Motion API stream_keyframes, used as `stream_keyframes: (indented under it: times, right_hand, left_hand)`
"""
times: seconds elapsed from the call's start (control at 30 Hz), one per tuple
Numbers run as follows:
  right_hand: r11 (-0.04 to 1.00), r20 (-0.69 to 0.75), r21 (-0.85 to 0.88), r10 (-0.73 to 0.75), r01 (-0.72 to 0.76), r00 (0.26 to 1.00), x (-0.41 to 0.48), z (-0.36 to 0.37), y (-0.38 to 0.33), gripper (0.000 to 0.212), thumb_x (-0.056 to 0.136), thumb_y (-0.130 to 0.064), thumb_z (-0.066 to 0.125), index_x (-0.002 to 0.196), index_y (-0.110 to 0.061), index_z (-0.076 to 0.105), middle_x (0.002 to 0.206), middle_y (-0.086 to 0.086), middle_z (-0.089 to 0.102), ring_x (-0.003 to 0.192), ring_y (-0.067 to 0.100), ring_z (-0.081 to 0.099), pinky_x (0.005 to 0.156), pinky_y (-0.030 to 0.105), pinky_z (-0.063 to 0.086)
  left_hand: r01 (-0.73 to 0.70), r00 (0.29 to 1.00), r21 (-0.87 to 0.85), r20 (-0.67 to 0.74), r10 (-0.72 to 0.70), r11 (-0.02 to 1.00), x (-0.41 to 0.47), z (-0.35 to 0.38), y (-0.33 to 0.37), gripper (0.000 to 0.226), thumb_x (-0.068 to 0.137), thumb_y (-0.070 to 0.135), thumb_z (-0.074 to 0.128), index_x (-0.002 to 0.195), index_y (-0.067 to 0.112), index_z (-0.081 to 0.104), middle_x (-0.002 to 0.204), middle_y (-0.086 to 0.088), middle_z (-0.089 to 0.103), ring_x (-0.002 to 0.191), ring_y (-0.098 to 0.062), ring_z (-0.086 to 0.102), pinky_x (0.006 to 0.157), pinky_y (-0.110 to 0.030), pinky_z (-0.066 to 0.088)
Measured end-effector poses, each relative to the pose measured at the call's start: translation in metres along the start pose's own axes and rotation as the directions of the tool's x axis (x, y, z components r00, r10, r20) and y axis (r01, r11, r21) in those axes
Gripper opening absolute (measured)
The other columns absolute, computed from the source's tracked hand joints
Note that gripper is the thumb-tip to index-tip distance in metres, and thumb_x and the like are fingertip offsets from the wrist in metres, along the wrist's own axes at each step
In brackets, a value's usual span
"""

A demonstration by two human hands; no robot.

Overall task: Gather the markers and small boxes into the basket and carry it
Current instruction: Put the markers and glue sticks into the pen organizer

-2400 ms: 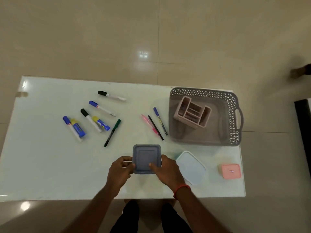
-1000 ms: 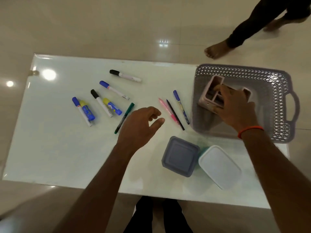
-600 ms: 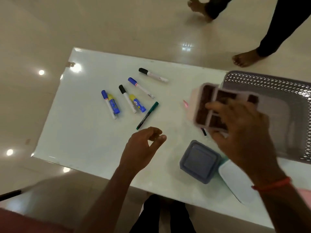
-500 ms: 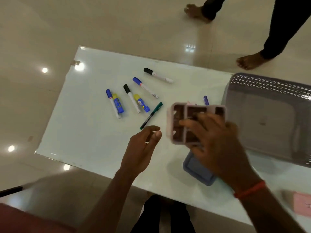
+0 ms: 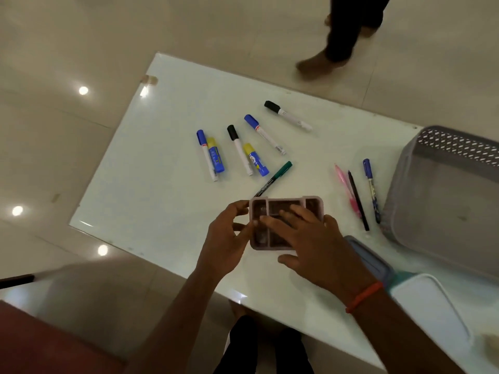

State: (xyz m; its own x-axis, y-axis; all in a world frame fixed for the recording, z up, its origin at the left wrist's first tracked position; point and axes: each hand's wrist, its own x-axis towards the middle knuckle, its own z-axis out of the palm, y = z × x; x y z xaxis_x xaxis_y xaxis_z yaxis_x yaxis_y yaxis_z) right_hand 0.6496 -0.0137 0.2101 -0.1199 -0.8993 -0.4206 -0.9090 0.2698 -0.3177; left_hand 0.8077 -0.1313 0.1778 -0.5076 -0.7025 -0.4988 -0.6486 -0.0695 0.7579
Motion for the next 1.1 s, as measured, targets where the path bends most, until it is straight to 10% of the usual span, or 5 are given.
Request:
stream_keyframes:
  times: [0.17, 0.43, 0.73, 1.1]
  right_hand:
    - [0.987, -0.094, 0.141, 0.093, -0.079, 0.991, 0.015, -0.073, 0.007, 0.046, 0.091, -0.054, 0.058, 0.133, -0.035, 0.055, 0.113, -0.005, 0.07, 0.108, 0.02, 0.06, 0.094, 0.042, 0.047]
    - [0.97, -0.324, 0.177, 0.216, -0.165, 0.921, 0.154, -0.126, 0.035, 0.048, 0.088, -0.055, 0.065, 0.126, -0.027, 0.06, 0.119, 0.007, 0.068, 0.118, 0.032, 0.054, 0.098, 0.048, 0.047]
    - [0.963, -0.103, 0.032, 0.27, -0.268, 0.957, 0.262, -0.066, 0.045, 0.065, 0.088, -0.059, 0.061, 0.146, -0.037, 0.04, 0.148, 0.011, 0.043, 0.137, 0.038, 0.034, 0.105, 0.057, 0.036]
    - [0.967, -0.196, 0.187, 0.208, -0.172, 0.958, 0.243, -0.046, 0.056, 0.036, 0.086, -0.013, 0.073, 0.118, -0.023, 0.063, 0.115, 0.014, 0.056, 0.105, 0.031, 0.055, 0.092, 0.043, 0.051]
  left_hand:
    - [-0.032, 0.998, 0.083, 0.058, 0.027, 0.996, 0.013, -0.013, -0.007, 0.048, 0.09, 0.039, 0.071, 0.134, 0.036, 0.053, 0.129, 0.017, 0.06, 0.098, -0.003, 0.066, 0.082, -0.026, 0.057]
    - [-0.085, 0.995, 0.099, -0.041, 0.09, 0.991, 0.031, -0.053, -0.004, 0.039, 0.088, 0.052, 0.068, 0.123, 0.037, 0.062, 0.122, 0.024, 0.062, 0.097, 0.0, 0.066, 0.082, -0.033, 0.059]
    - [-0.13, 0.976, 0.104, -0.161, 0.146, 0.986, 0.077, -0.097, -0.008, 0.019, 0.09, 0.036, 0.073, 0.106, 0.026, 0.071, 0.102, 0.018, 0.071, 0.084, 0.002, 0.068, 0.069, -0.014, 0.052]
    - [-0.157, 0.964, 0.26, -0.169, 0.205, 0.953, 0.13, -0.075, 0.033, 0.033, 0.087, 0.054, 0.068, 0.107, 0.028, 0.07, 0.103, 0.013, 0.072, 0.081, -0.009, 0.067, 0.081, -0.035, 0.056]
